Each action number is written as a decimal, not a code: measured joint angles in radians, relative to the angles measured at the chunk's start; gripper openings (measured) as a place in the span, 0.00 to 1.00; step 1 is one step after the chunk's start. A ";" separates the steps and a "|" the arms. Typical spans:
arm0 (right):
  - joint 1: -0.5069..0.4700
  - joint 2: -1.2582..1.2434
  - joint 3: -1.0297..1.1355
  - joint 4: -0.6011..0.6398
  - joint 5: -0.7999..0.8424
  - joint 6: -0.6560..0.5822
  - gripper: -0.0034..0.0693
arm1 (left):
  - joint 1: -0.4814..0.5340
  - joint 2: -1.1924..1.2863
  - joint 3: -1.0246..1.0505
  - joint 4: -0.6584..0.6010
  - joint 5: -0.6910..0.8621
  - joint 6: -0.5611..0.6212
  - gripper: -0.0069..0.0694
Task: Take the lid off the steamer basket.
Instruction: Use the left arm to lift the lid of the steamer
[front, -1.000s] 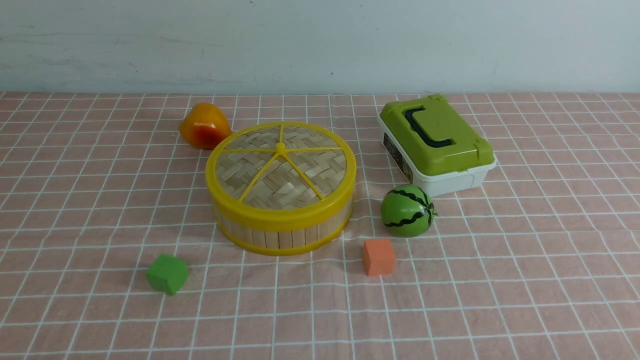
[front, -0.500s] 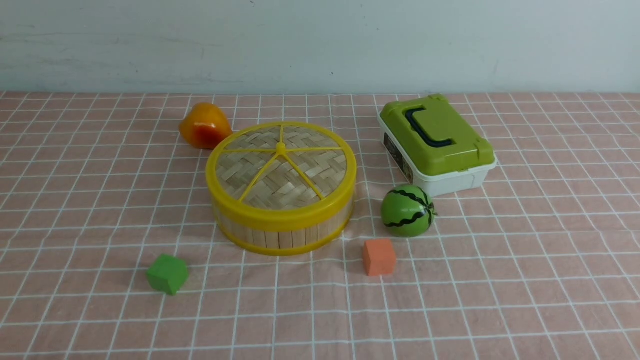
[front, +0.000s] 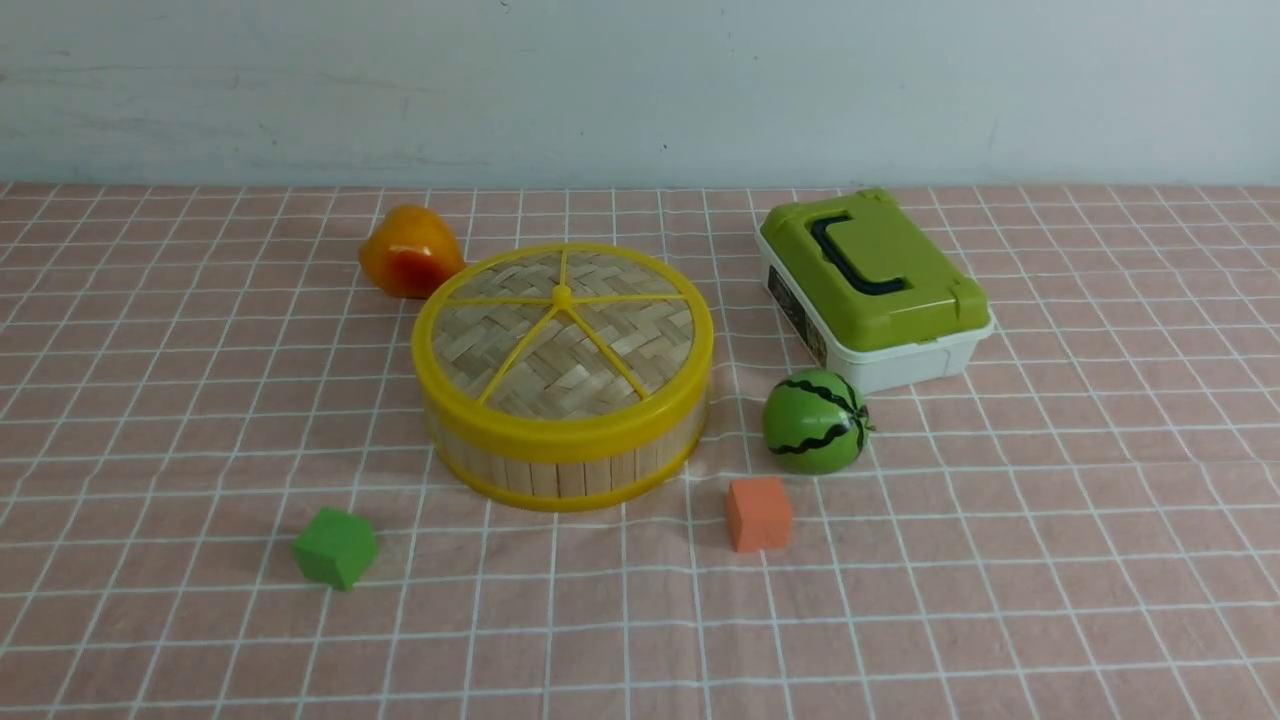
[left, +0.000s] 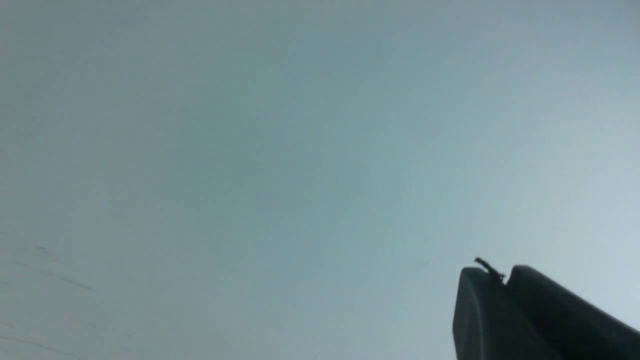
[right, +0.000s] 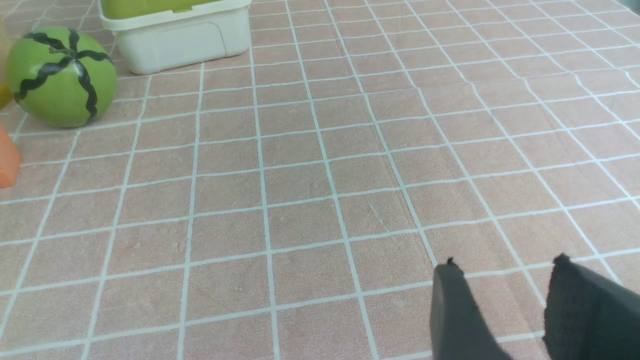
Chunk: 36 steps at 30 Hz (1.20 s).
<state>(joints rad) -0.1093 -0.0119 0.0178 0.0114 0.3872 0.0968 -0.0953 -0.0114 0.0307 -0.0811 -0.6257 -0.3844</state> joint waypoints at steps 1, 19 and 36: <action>0.000 0.000 0.000 0.000 0.000 0.000 0.38 | 0.000 0.000 -0.005 0.000 0.016 -0.027 0.17; 0.000 0.000 0.000 0.000 0.000 0.000 0.38 | 0.000 0.990 -1.063 -0.136 1.142 0.208 0.07; 0.000 0.000 0.000 0.000 0.000 0.000 0.38 | -0.214 1.830 -1.790 -0.088 1.606 0.265 0.08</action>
<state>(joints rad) -0.1093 -0.0119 0.0178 0.0114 0.3872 0.0968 -0.3097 1.8187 -1.7590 -0.1694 0.9807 -0.1195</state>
